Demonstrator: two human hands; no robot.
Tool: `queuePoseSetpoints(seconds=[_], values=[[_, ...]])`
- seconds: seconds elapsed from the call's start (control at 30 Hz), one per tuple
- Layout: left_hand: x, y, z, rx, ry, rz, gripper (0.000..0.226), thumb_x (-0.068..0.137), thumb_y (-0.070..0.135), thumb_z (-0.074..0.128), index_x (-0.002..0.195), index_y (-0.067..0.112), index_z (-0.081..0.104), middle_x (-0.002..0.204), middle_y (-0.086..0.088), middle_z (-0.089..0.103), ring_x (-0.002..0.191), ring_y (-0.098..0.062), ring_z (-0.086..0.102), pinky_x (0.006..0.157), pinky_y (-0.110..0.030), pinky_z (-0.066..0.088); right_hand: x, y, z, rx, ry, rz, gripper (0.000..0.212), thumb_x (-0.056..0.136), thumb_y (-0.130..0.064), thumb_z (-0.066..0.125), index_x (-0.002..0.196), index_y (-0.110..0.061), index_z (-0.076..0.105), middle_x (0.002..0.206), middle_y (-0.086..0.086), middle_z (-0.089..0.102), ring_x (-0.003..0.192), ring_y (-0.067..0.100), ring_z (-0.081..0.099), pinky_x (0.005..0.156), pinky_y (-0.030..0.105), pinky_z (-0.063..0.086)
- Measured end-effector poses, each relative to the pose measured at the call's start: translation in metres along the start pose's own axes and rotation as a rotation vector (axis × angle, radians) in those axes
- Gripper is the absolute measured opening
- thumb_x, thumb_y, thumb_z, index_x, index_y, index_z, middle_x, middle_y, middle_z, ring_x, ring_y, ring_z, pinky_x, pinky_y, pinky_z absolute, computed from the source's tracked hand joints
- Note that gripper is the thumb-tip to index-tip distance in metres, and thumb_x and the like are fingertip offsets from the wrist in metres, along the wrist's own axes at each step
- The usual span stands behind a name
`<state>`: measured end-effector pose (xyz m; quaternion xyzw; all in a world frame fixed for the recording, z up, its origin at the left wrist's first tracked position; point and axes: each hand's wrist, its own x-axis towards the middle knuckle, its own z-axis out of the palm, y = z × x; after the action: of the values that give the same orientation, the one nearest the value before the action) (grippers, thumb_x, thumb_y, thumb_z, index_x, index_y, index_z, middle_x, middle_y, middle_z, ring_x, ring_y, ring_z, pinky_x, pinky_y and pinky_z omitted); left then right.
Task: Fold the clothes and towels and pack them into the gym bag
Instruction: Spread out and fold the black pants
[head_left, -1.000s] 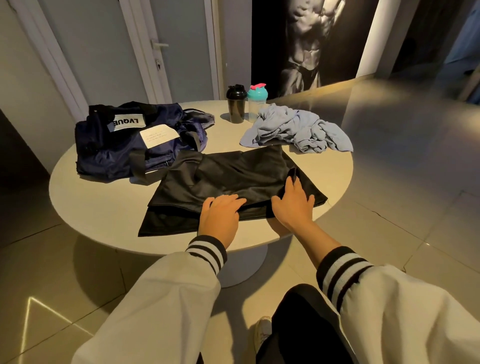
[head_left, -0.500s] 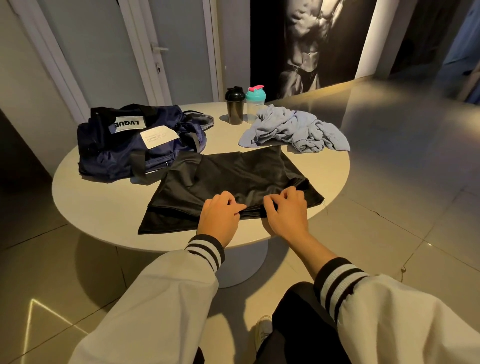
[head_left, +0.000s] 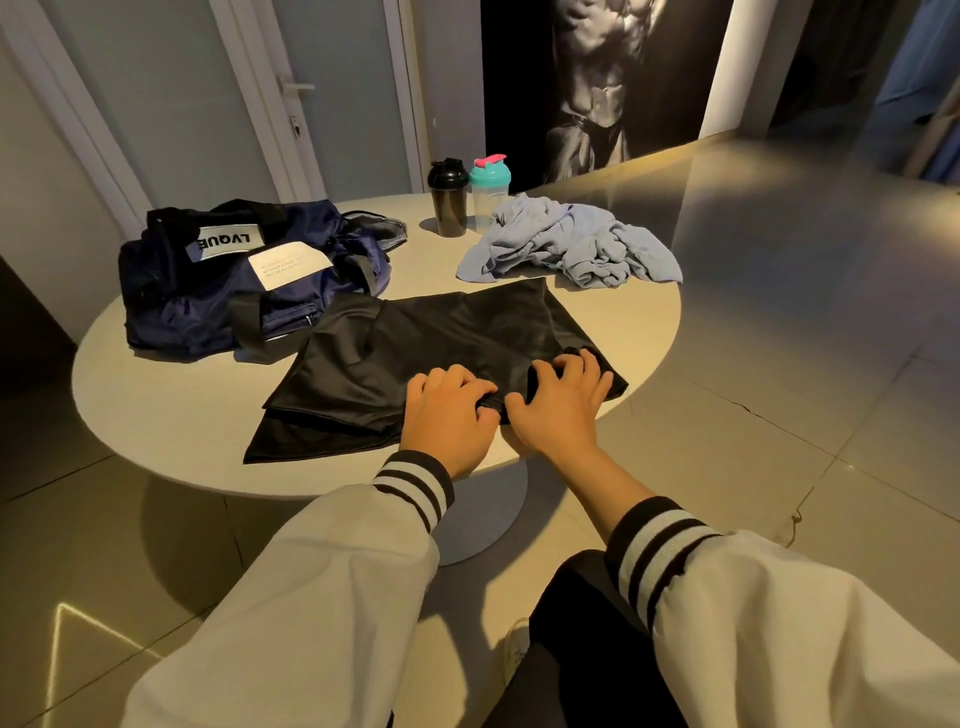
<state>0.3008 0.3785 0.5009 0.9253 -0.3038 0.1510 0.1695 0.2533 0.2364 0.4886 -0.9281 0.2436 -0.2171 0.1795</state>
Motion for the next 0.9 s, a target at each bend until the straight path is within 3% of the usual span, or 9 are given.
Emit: queuePoseSetpoints(seconds=[0.13,0.3,0.5,0.67,0.8,0.9], values=[[0.016,0.031,0.015,-0.116,-0.048,0.006,0.035,0.097,0.036,0.050,0.131,0.031,0.059,0.129,0.006,0.056,0.118,-0.016,0.045,0.105,-0.036,0.035,0.011,0.015,-0.009,-0.059,0.071,0.071,0.043,0.095,-0.047,0.046,0.131,-0.027,0.057,0.158,0.011,0.025,0.148,0.032,0.008,0.117,0.054,0.008],[0.020,0.035,0.030,-0.087,-0.091,0.027,0.039,0.099,0.036,0.046,0.135,0.031,0.059,0.138,0.009,0.055,0.126,-0.015,0.042,0.109,-0.036,0.031,0.013,0.040,-0.011,-0.137,-0.064,0.126,0.042,0.104,-0.037,0.035,0.139,-0.022,0.050,0.150,0.005,0.040,0.139,0.027,0.028,0.111,0.050,0.020],[0.018,0.033,0.031,-0.055,-0.138,0.072,0.043,0.102,0.048,0.041,0.143,0.036,0.051,0.151,0.009,0.046,0.138,-0.015,0.036,0.115,-0.038,0.025,0.011,0.036,-0.006,-0.070,0.070,0.161,0.055,0.103,-0.032,0.043,0.153,-0.016,0.028,0.158,0.005,0.025,0.133,0.027,0.033,0.107,0.043,0.028],[0.017,0.034,0.027,-0.038,-0.162,0.088,0.043,0.107,0.039,0.036,0.149,0.035,0.041,0.157,0.008,0.038,0.144,-0.014,0.032,0.119,-0.038,0.019,0.015,0.041,-0.010,-0.003,0.108,0.261,0.060,0.099,-0.025,0.052,0.151,-0.012,0.025,0.152,0.008,0.031,0.135,0.026,0.035,0.108,0.042,0.031],[0.016,0.035,0.026,-0.045,-0.179,0.144,0.042,0.108,0.033,0.035,0.149,0.033,0.042,0.157,0.009,0.039,0.144,-0.011,0.034,0.119,-0.032,0.019,0.016,0.045,-0.014,-0.039,0.063,0.279,0.058,0.101,-0.030,0.047,0.151,-0.010,0.026,0.155,0.010,0.029,0.141,0.027,0.029,0.110,0.043,0.028],[0.016,0.033,0.026,-0.079,-0.195,0.139,0.041,0.108,0.031,0.037,0.147,0.033,0.045,0.156,0.009,0.041,0.142,-0.012,0.036,0.119,-0.033,0.022,0.014,0.045,-0.016,-0.090,0.002,0.272,0.054,0.103,-0.034,0.040,0.152,-0.013,0.030,0.159,0.013,0.023,0.150,0.031,0.010,0.115,0.048,0.020]])
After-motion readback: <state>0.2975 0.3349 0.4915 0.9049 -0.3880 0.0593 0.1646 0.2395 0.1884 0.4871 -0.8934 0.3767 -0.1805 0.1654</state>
